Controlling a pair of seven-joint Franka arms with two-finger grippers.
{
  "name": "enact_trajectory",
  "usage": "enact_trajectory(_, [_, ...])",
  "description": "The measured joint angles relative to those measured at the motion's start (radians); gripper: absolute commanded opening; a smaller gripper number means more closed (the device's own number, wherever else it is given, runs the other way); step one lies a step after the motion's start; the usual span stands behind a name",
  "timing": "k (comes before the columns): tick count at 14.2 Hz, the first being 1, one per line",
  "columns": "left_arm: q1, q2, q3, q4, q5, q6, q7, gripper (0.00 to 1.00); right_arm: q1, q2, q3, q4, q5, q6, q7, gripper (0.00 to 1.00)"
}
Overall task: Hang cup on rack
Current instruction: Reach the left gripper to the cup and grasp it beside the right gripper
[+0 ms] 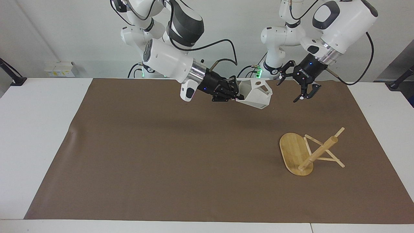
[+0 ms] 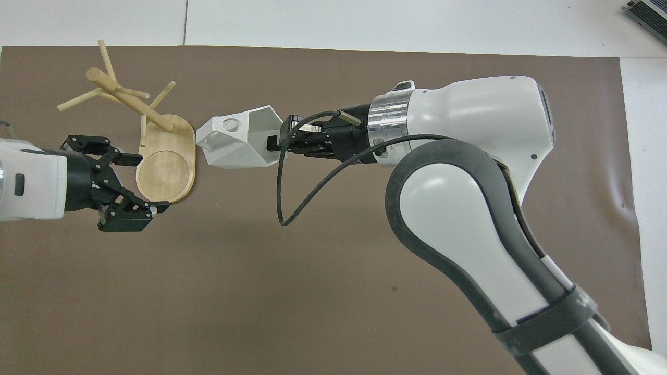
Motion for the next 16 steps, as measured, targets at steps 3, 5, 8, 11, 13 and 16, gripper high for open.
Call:
enact_trajectory(3, [0.0,0.011,0.002,-0.015,-0.106,0.041,0.152,1.0,0.0,0.0,0.0,0.0,0.0,0.0,0.0,0.0])
enact_trajectory(5, [-0.002,0.023,0.0,-0.016,-0.17,0.068,0.214,1.0,0.0,0.0,0.0,0.0,0.0,0.0,0.0,0.0])
enact_trajectory(8, [-0.043,0.044,-0.006,-0.016,-0.201,0.107,0.251,1.0,0.0,0.0,0.0,0.0,0.0,0.0,0.0,0.0])
enact_trajectory(11, [-0.059,0.076,-0.008,0.0,-0.208,0.12,0.328,1.0,0.0,0.0,0.0,0.0,0.0,0.0,0.0,0.0])
enact_trajectory(13, [-0.059,0.106,-0.008,0.02,-0.218,0.12,0.355,1.0,-0.001,0.0,0.0,0.0,0.0,0.0,0.0,0.0])
enact_trajectory(16, [-0.064,0.152,-0.01,0.063,-0.265,0.118,0.387,1.0,-0.001,0.0,0.0,0.0,0.0,0.0,0.0,0.0])
